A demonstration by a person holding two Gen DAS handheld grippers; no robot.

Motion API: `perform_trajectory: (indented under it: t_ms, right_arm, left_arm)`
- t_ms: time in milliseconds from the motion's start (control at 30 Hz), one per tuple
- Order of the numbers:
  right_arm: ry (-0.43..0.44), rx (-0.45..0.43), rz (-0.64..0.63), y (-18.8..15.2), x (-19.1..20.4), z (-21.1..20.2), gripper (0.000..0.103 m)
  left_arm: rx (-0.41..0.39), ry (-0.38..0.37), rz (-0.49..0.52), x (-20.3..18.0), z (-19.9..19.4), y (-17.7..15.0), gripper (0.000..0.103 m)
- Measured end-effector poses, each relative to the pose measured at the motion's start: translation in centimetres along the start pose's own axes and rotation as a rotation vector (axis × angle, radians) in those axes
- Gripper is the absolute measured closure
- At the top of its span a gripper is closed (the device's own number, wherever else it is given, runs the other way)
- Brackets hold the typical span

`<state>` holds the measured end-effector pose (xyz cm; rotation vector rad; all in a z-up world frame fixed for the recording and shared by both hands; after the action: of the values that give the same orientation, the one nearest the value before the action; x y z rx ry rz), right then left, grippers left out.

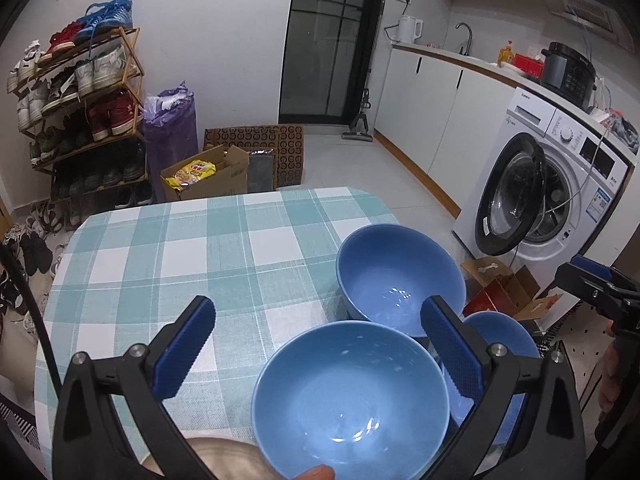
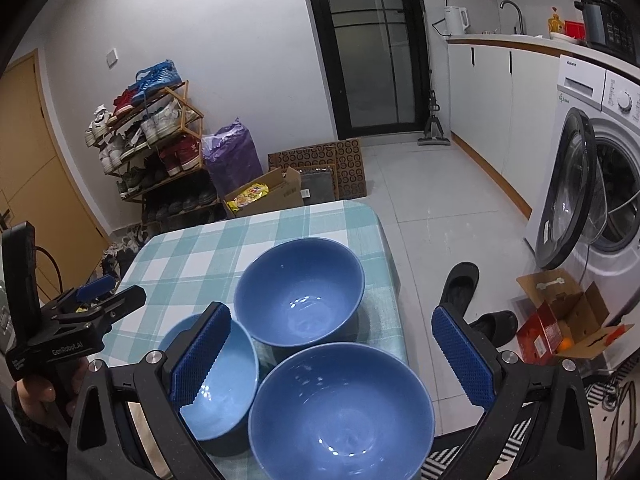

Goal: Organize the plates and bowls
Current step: 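Close the left tool on a blue bowl rim while the right tool pinches the rim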

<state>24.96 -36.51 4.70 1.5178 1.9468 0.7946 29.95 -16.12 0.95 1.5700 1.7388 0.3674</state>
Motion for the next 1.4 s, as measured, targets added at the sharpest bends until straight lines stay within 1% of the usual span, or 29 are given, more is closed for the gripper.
perform_trajectory:
  t_ms: [100, 200, 433, 600, 867, 1000, 1067, 1100, 1133, 1167, 1200, 1233, 1267, 1300, 1333, 1400]
  right_arm:
    - [-0.002, 0.021, 0.01, 0.0, -0.7, 1.6, 0.001]
    - [0.019, 0.064, 0.025, -0.6, -1.1, 4.0, 0.001]
    - [0.021, 0.13, 0.04, -1.7, -2.0, 8.7, 0.001]
    - [0.02, 0.163, 0.034, -2.1, -2.3, 10.6, 0.001]
    - [0.022, 0.204, 0.027, -2.3, -2.4, 13.1, 0.001]
    - [0.025, 0.225, 0.019, -2.5, -2.2, 14.4, 0.001]
    - [0.03, 0.237, 0.012, -2.6, -2.0, 15.2, 0.002]
    - [0.032, 0.242, 0.009, -2.7, -1.9, 15.4, 0.005]
    - [0.032, 0.248, 0.006, -2.7, -1.7, 15.8, 0.008]
    - [0.034, 0.252, 0.003, -2.8, -1.7, 16.0, 0.009]
    - [0.038, 0.256, 0.0, -2.8, -1.5, 16.3, 0.012]
    - [0.042, 0.261, 0.0, -2.9, -1.4, 16.6, 0.015]
    - [0.044, 0.266, 0.002, -2.9, -1.4, 16.9, 0.018]
    - [0.046, 0.271, 0.004, -3.0, -1.4, 17.1, 0.024]
    - [0.046, 0.275, 0.005, -3.0, -1.4, 17.3, 0.027]
    - [0.042, 0.28, 0.005, -3.1, -1.4, 17.6, 0.03]
  left_arm:
    - [0.043, 0.015, -0.002, -0.3, 2.0, 0.0, 0.0]
    - [0.052, 0.036, 0.02, -0.8, 3.4, 0.0, 0.0]
    - [0.105, 0.059, 0.064, -1.6, 6.6, -0.5, 0.0]
    - [0.135, 0.07, 0.068, -1.7, 8.5, -0.6, 0.0]
    - [0.166, 0.108, 0.059, -1.1, 11.2, -0.3, 0.0]
    - [0.19, 0.117, 0.064, -0.8, 12.4, -0.6, 0.003]
    - [0.2, 0.119, 0.068, -0.7, 12.8, -0.8, 0.008]
    - [0.209, 0.117, 0.069, -0.7, 13.1, -0.9, 0.014]
    - [0.222, 0.114, 0.071, -0.6, 13.3, -1.1, 0.018]
    - [0.23, 0.111, 0.073, -0.7, 13.5, -1.2, 0.019]
    - [0.236, 0.109, 0.076, -0.7, 13.7, -1.3, 0.023]
    - [0.243, 0.108, 0.08, -0.7, 13.9, -1.4, 0.029]
    - [0.251, 0.107, 0.08, -0.6, 14.1, -1.5, 0.032]
    - [0.261, 0.104, 0.078, -0.6, 14.2, -1.6, 0.037]
    - [0.274, 0.093, 0.072, -0.7, 14.4, -1.8, 0.044]
    - [0.299, 0.079, 0.066, -0.7, 14.6, -2.0, 0.05]
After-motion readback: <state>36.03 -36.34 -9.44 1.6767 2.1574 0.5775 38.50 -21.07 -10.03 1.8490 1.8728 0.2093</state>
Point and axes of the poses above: each gripper's, at about its wrist camera, not at the fingertips, and z roughly the way its jaws point, x to its left, y to its top, the point moved 8 cm from there along z, roughly the way its jaws point, and after that the axes turned 15 degrees about -z, right-handed, at the moved point
